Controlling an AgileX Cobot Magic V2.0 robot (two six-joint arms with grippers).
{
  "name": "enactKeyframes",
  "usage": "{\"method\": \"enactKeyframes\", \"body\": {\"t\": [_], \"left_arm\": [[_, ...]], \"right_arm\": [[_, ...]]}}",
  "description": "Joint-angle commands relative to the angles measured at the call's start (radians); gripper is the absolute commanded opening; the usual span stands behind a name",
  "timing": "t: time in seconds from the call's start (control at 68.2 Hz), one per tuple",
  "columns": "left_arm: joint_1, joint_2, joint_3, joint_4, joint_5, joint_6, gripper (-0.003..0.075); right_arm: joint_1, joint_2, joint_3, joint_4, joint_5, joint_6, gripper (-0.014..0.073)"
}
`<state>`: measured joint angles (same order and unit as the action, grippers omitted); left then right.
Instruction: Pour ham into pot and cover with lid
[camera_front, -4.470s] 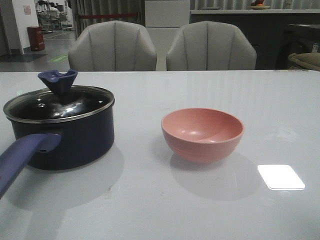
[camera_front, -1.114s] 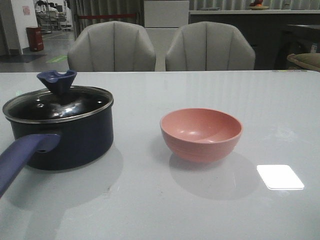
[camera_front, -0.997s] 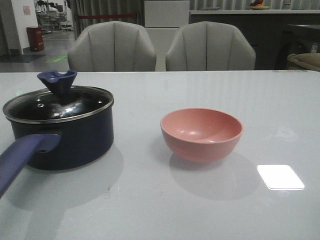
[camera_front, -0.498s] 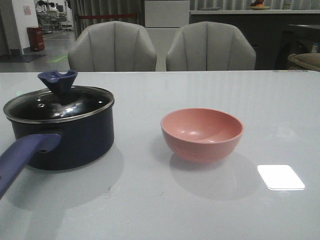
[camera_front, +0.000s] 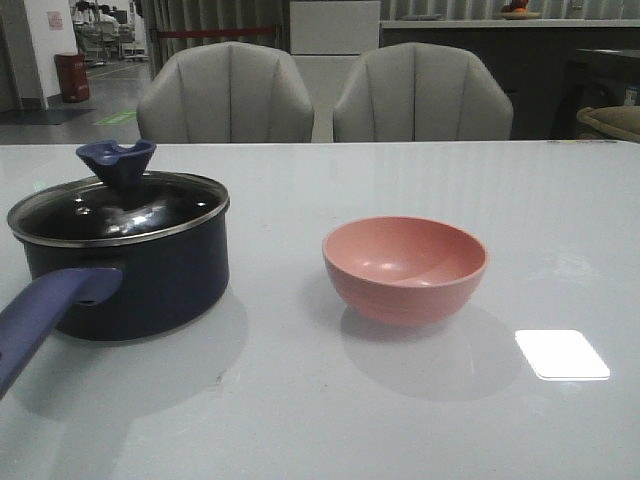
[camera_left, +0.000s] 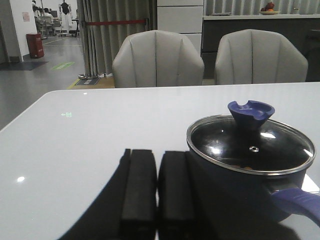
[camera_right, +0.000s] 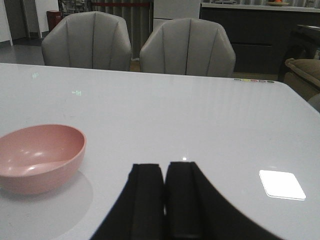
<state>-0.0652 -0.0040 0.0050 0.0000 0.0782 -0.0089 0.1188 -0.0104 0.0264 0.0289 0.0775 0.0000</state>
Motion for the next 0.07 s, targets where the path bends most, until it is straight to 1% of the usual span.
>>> {"method": "enactKeyframes", "body": {"t": [0.0,0.059], "left_arm": [[0.001,-0.019,0.021,-0.008,-0.087,-0.011,0.0113],[0.001,-0.019,0.021,-0.008,-0.087,-0.011,0.0113]], "right_arm": [[-0.007,-0.019,-0.005,-0.011,-0.086,0.0,0.0146],[-0.007,-0.019,-0.005,-0.011,-0.086,0.0,0.0146]]}}
